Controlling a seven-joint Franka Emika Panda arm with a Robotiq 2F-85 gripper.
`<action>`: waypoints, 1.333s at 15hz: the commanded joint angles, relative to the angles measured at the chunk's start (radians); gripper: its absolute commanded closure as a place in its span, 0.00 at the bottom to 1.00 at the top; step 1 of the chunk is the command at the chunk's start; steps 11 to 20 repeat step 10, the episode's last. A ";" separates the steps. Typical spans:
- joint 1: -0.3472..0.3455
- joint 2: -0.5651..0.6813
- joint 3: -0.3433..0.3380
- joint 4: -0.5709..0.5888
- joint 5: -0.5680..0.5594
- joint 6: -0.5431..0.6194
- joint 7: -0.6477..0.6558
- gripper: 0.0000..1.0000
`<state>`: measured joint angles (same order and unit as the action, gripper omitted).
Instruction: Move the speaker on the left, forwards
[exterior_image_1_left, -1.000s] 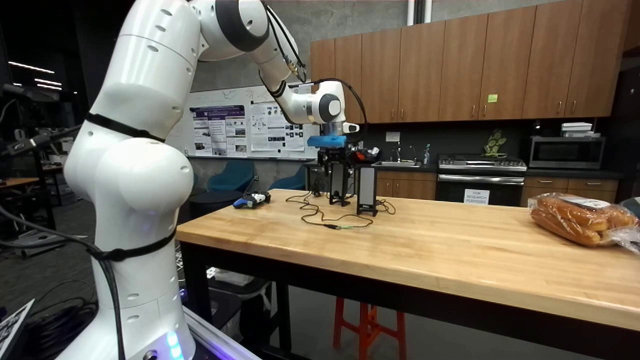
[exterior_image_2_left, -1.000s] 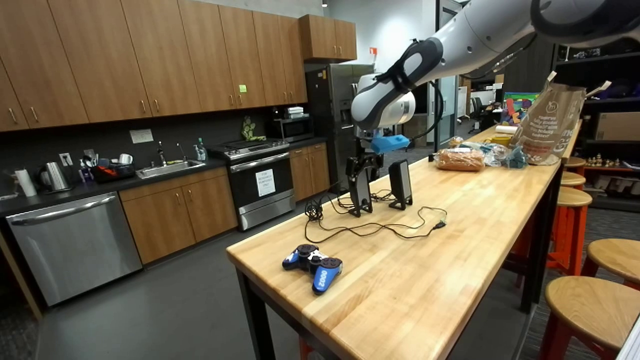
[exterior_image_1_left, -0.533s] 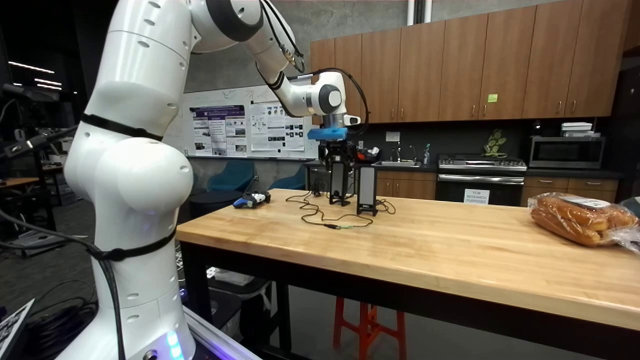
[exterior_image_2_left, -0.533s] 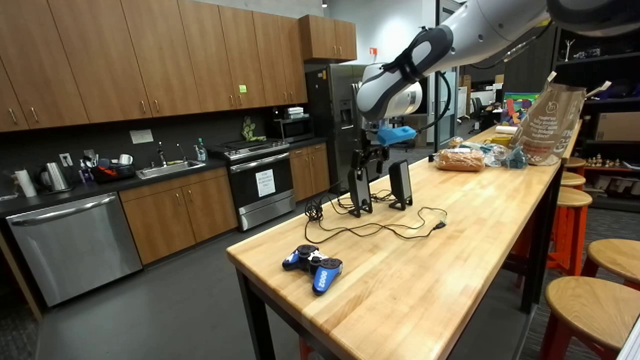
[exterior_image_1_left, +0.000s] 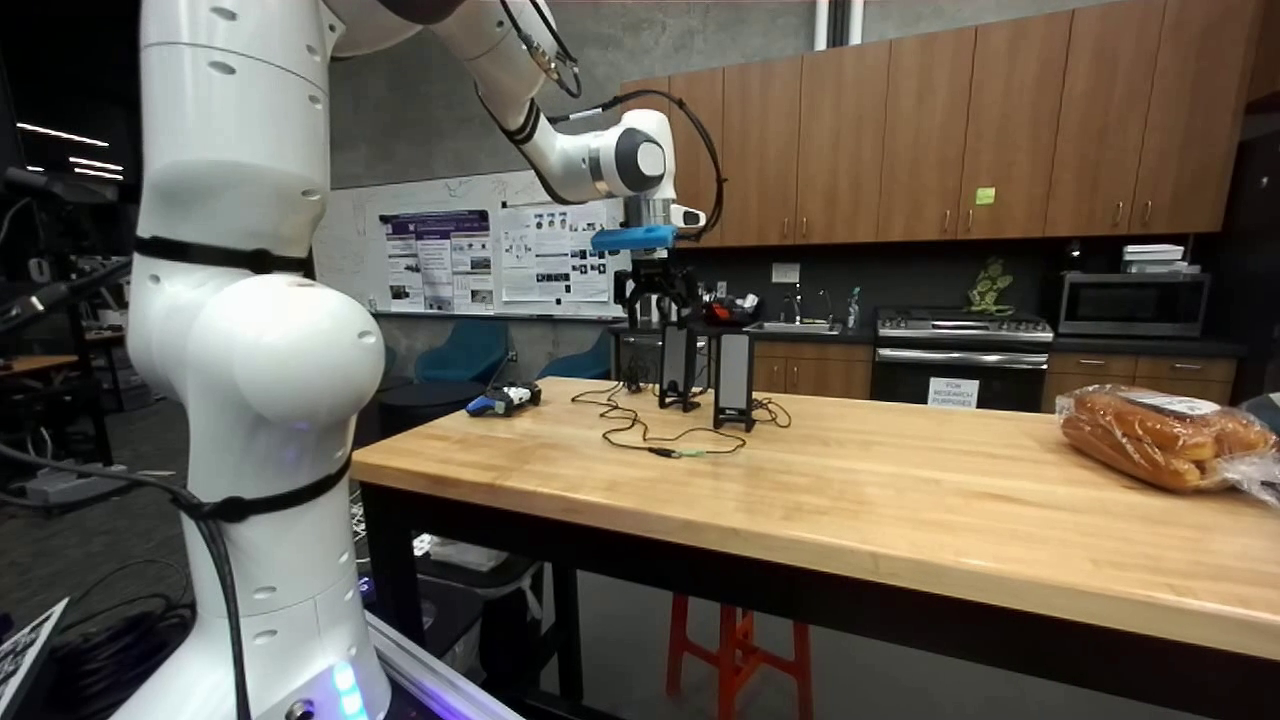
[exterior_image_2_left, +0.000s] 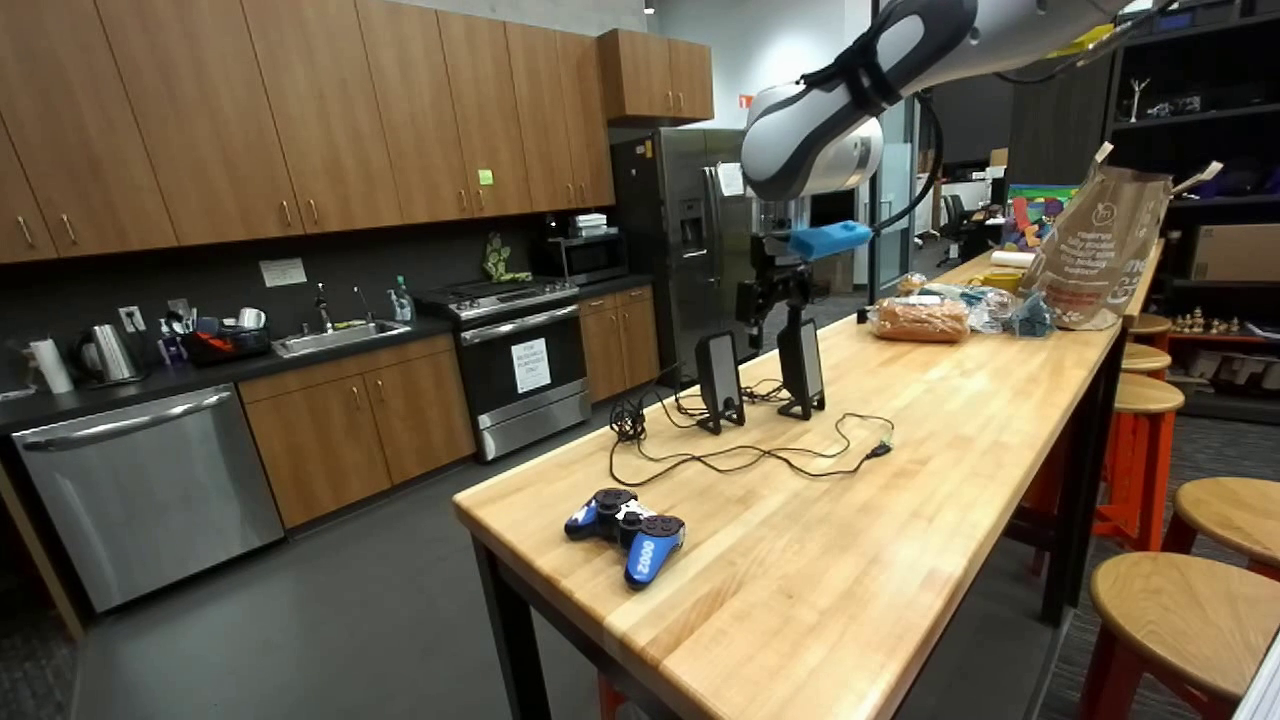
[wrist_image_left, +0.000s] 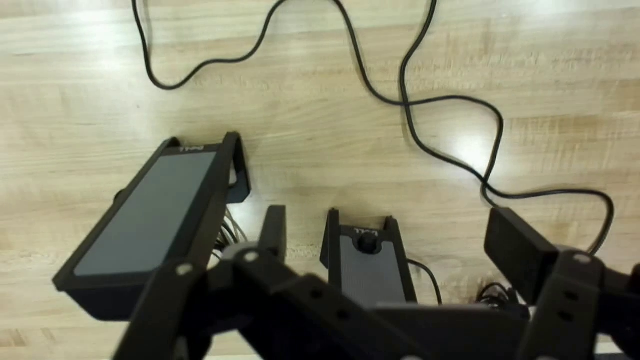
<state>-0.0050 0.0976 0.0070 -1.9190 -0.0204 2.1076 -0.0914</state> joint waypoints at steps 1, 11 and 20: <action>0.000 -0.138 0.000 -0.127 0.003 -0.040 -0.035 0.00; 0.008 -0.383 -0.008 -0.334 -0.003 -0.127 -0.081 0.00; 0.008 -0.383 -0.008 -0.334 -0.003 -0.127 -0.081 0.00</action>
